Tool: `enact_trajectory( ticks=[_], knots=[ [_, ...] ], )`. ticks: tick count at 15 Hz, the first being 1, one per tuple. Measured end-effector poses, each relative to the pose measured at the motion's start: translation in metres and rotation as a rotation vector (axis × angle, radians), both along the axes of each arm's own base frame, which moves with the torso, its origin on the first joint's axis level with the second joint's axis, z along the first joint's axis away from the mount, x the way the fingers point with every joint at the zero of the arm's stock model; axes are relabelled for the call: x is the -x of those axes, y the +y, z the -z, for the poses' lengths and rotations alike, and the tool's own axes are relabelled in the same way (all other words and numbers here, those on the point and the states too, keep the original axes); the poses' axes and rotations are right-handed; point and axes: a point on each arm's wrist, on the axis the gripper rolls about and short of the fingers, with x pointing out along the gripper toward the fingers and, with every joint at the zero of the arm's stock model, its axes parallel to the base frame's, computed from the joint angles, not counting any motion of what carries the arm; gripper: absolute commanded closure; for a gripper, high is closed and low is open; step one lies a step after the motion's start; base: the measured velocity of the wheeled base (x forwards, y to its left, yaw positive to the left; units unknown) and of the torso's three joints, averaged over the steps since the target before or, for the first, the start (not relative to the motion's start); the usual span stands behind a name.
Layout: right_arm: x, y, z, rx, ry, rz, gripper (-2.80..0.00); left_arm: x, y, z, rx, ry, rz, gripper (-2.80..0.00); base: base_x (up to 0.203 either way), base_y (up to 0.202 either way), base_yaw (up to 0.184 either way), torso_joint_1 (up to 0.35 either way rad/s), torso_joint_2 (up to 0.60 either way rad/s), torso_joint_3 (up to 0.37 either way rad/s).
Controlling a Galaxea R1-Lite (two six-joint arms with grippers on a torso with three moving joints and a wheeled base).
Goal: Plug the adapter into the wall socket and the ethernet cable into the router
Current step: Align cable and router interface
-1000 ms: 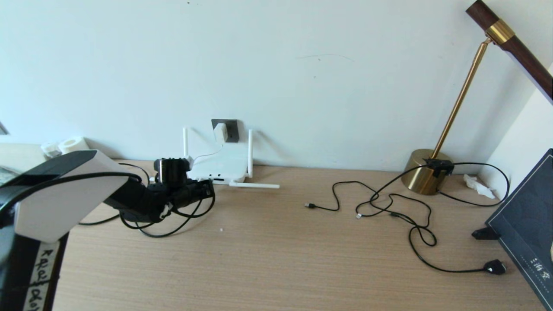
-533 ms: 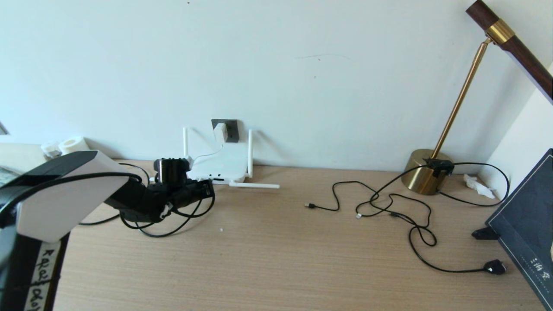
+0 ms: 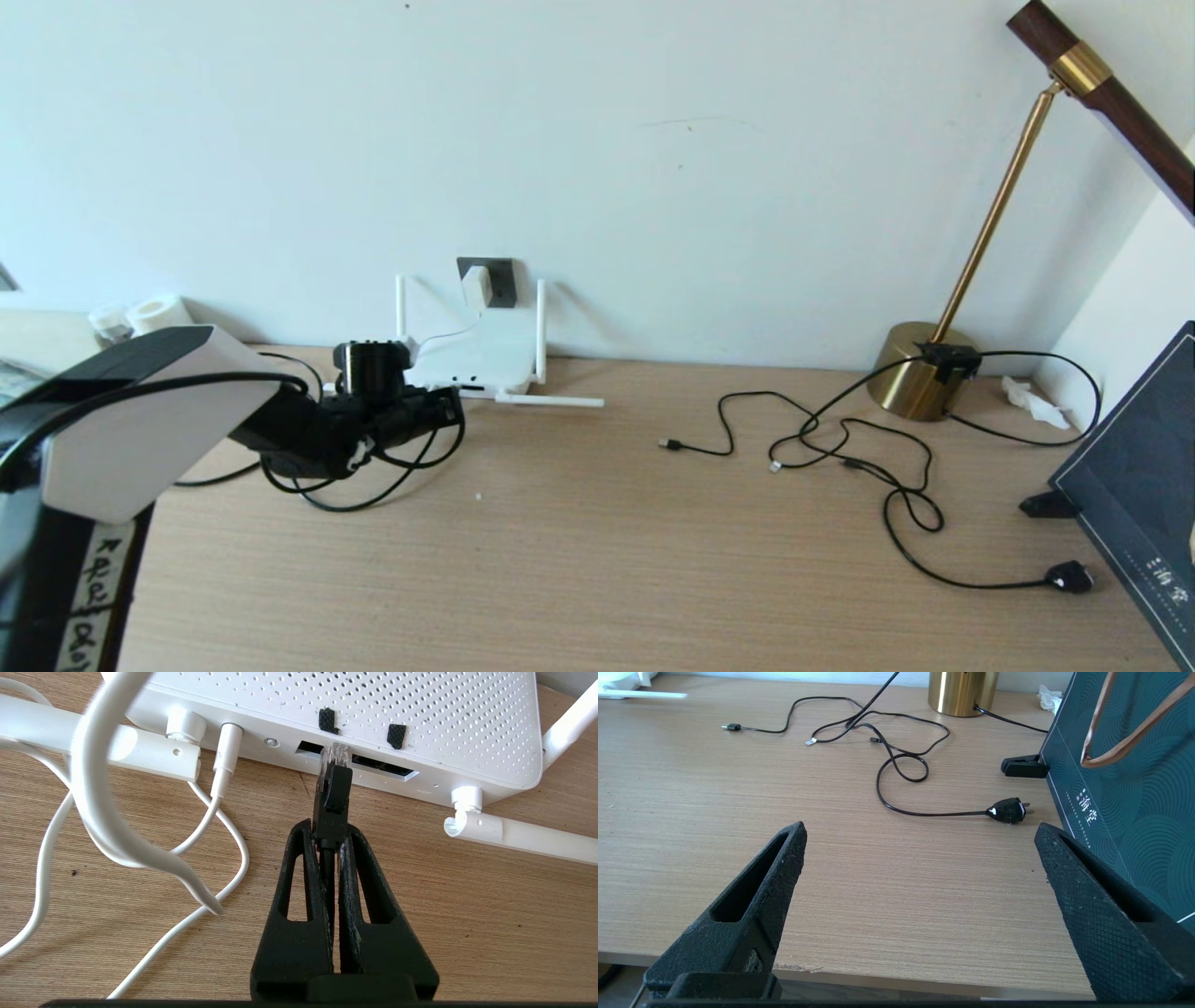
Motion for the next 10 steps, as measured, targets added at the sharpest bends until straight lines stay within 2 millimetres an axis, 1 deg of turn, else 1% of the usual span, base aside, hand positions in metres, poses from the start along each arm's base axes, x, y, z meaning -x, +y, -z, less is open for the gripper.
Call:
enact_trajectory(
  ticks=[10],
  knots=[
    [0.0000,0.0000,0.0000,0.000,0.000,0.000,-2.80,-0.0020,0.0004,0.0012,0.001,-0.001,-0.001,0.00,0.000,0.000,0.000,0.000,0.00,0.000]
  ],
)
